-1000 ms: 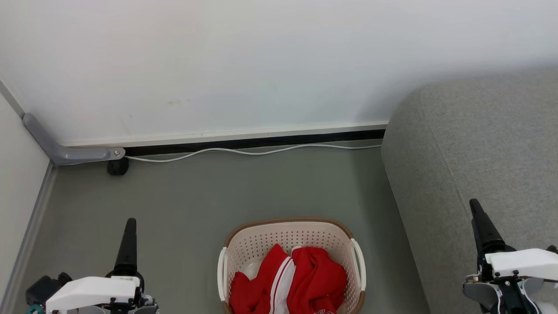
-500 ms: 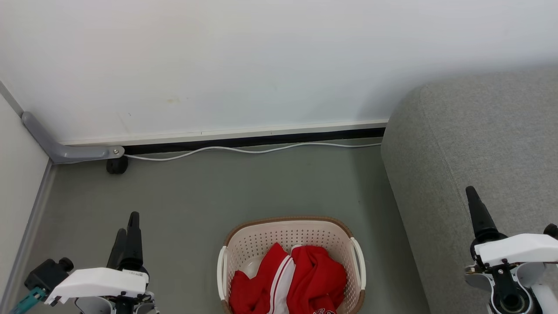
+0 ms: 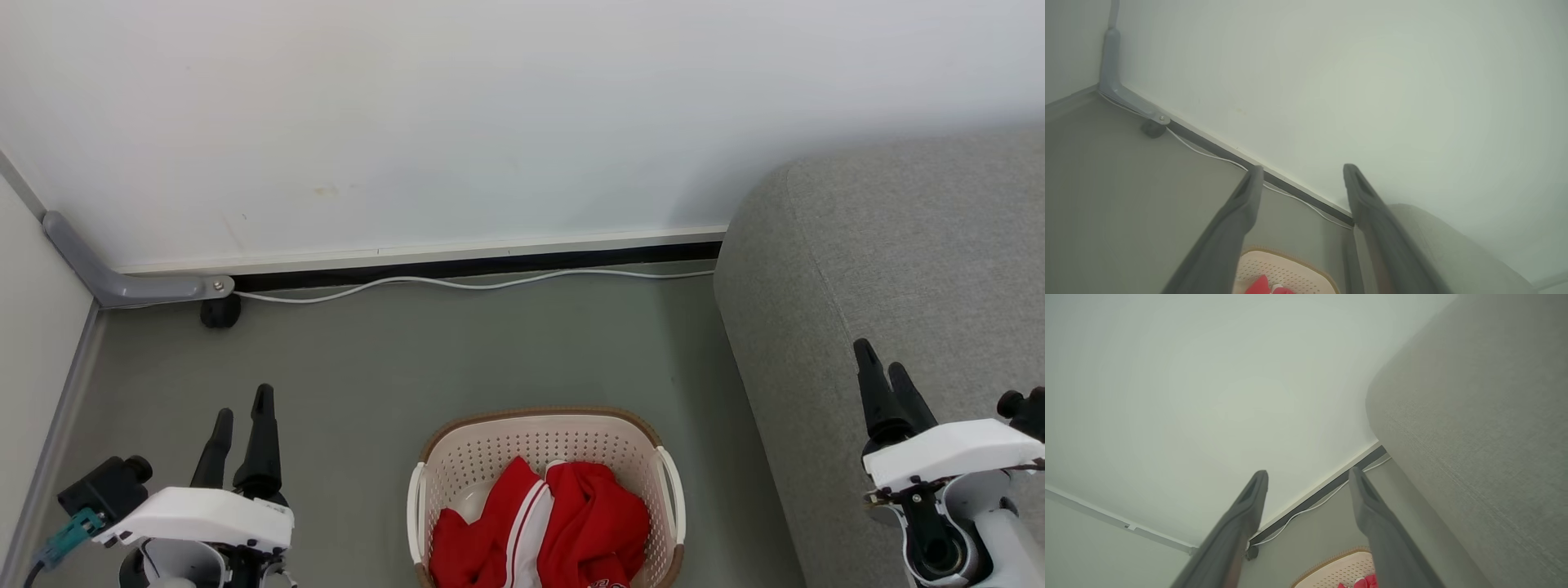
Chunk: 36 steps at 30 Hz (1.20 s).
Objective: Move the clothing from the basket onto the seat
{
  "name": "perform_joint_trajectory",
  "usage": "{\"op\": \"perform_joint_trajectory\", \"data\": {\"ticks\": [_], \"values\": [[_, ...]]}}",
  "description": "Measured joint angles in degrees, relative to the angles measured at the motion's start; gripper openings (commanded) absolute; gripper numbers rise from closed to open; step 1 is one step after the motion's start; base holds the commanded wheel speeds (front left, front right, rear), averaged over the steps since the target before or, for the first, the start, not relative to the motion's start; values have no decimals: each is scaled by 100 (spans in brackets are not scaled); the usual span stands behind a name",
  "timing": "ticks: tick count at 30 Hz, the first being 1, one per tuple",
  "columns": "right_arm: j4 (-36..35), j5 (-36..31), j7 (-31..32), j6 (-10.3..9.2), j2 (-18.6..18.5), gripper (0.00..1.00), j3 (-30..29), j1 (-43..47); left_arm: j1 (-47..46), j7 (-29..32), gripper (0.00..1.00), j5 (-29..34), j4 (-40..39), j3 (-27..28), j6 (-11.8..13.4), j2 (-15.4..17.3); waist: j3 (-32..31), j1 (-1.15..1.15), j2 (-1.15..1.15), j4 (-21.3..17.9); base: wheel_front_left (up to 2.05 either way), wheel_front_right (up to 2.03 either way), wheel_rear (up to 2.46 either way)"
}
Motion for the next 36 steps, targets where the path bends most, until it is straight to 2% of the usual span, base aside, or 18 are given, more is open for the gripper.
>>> {"op": "perform_joint_trajectory", "data": {"ticks": [14, 36], "values": [[452, -860, -241, 0, -122, 100, 268, -327, -115, -224, 100, 1095, 46, -124, 0, 91, -12, 0, 0, -35, 0, 0, 0], [728, -2071, -581, 0, -388, 100, 717, -838, -348, -581, 100, 2586, 198, -232, 0, 170, 23, 0, 0, -24, 0, 0, 0]]}}
